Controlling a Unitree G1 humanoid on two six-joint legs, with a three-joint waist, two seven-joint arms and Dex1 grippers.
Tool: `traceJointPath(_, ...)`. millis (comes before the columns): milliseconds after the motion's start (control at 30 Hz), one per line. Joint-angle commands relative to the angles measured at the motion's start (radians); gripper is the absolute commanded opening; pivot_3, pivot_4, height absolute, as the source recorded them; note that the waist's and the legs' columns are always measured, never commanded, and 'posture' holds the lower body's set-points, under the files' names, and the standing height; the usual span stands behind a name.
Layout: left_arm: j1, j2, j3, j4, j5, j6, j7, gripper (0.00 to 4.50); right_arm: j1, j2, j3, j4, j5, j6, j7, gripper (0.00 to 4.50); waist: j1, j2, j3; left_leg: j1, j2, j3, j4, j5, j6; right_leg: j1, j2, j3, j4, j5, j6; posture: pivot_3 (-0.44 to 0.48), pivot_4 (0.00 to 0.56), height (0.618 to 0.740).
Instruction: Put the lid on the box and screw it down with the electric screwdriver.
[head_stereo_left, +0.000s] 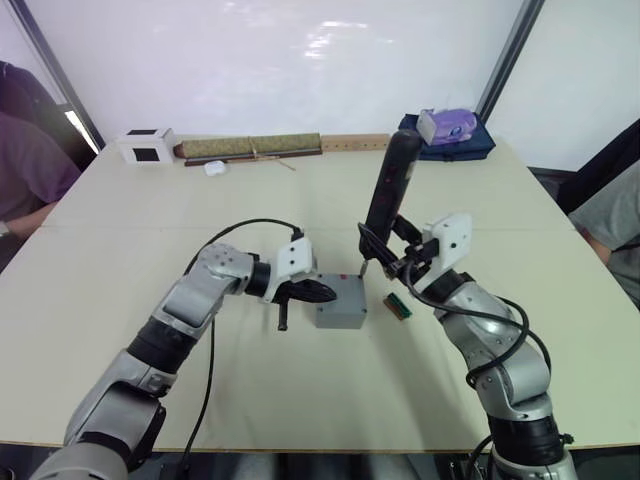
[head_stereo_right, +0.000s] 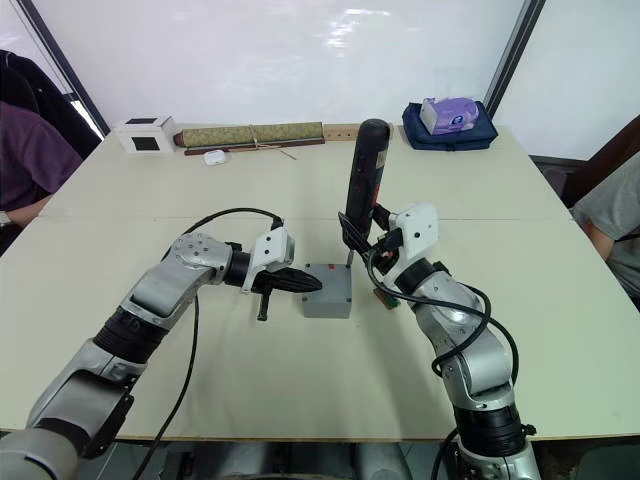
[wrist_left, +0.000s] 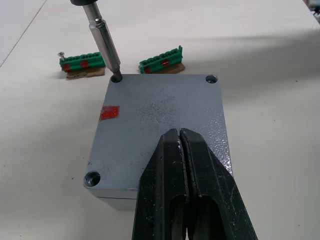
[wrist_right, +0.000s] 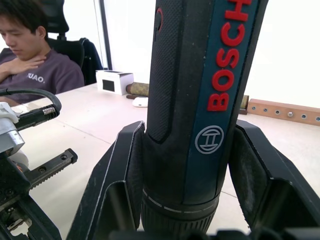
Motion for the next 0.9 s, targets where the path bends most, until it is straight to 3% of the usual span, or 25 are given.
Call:
traceJointPath(33,0.019,0.005,-0.019,-0.012,0.020,0.018,-0.001,0.00,0.058,0.001,0.050,0.096,-0.028,0.058,0.006,1.84,0.000,0.000,0.000,0.000,0.000,0.000,0.000,0.000,0.000,0.000,0.000,0.000,0.000,0.000,0.000,0.000,0.150,0.740)
traceJointPath(900,0.052,0.009,-0.016,-0.027,0.017,0.026,-0.004,0.00,0.083,-0.005,0.027,0.057,-0.003,0.053,0.039,1.84,-0.001,-0.001,-0.001,0.001,0.002,-0.001,-0.002,0.000,0.000,0.000,0.000,0.000,-0.001,-0.001,-0.002,0.000,0.150,0.740)
